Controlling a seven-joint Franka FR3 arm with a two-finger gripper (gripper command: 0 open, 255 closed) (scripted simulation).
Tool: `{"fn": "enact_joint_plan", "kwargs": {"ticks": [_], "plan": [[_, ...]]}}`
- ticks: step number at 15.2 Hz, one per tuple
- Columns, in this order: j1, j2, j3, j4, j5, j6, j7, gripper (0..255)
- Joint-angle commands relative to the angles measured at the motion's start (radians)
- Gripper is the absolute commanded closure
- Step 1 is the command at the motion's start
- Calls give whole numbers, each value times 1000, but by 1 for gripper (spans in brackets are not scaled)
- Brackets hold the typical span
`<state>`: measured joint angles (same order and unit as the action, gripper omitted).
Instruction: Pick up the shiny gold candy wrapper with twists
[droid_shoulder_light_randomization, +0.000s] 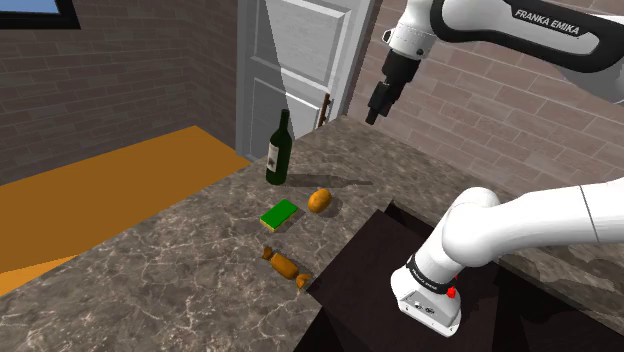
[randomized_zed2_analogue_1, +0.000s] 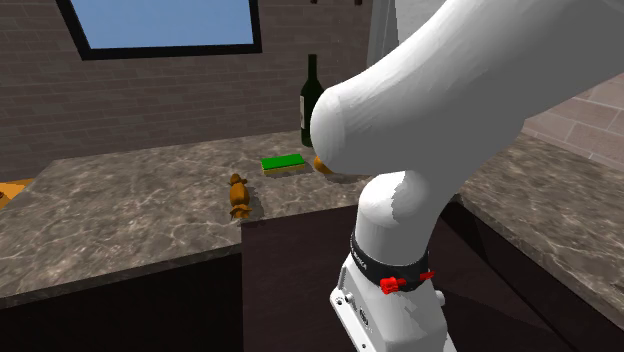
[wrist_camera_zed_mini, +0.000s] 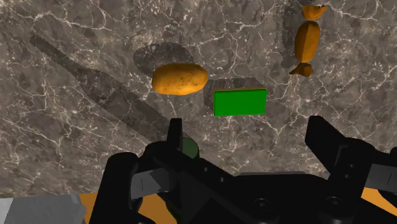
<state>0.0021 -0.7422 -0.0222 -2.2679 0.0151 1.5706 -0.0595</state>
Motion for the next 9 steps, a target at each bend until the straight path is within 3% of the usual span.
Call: {"fn": "enact_joint_plan", "kwargs": {"ticks": [1,9], "plan": [[0,0,0,0,0,0,0,0],[43,7,110,-214,55,208,96,0]]}}
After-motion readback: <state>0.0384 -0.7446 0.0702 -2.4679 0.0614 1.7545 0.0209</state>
